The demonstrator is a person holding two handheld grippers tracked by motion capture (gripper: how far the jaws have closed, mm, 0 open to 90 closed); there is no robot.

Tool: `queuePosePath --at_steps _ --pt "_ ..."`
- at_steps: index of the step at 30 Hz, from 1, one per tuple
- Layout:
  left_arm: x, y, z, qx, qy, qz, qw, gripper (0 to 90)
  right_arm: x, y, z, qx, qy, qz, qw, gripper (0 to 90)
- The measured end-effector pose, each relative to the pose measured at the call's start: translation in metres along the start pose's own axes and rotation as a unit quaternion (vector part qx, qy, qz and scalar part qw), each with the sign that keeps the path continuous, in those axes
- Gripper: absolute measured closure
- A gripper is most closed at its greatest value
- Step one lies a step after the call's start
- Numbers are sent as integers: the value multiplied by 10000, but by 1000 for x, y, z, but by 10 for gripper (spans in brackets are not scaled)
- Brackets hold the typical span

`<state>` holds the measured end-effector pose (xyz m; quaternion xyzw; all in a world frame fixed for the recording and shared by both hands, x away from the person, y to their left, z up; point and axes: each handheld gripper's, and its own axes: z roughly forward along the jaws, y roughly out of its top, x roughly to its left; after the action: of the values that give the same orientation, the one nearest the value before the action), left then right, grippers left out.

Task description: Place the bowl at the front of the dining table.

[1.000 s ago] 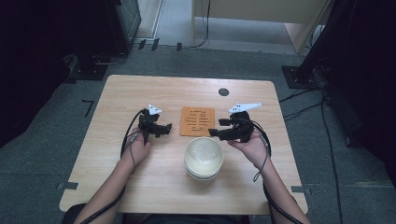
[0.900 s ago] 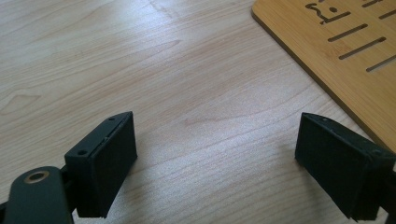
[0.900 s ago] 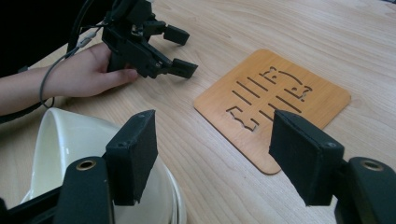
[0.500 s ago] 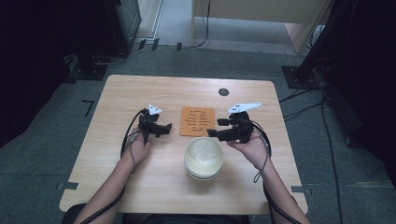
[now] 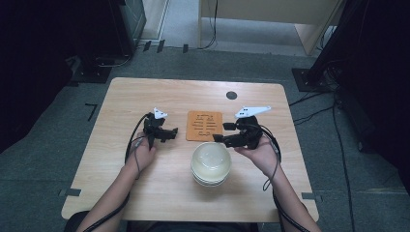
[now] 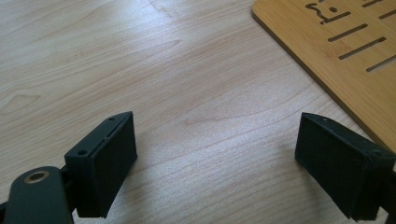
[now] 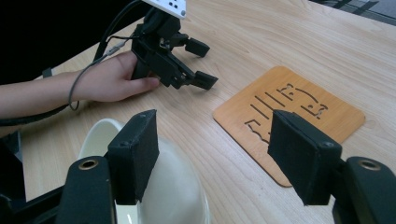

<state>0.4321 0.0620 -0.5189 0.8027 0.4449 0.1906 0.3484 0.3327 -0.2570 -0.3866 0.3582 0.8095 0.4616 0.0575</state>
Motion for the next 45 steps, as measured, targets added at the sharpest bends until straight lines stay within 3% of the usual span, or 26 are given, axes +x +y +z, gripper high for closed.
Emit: queuePosePath --at_steps 16,26,39,45 --pt "0 0 0 2 2 3 10000 123 13 2 1 40 259 -260 9993 327" --pt "0 0 0 1 0 1 10000 122 14 -3 9 90 291 -442 9986 329" --pt "0 0 0 -1 2 1 10000 123 10 -8 16 197 498 -265 9982 276" --pt "0 0 0 -1 1 2 10000 122 8 -12 21 248 488 -308 9980 309"
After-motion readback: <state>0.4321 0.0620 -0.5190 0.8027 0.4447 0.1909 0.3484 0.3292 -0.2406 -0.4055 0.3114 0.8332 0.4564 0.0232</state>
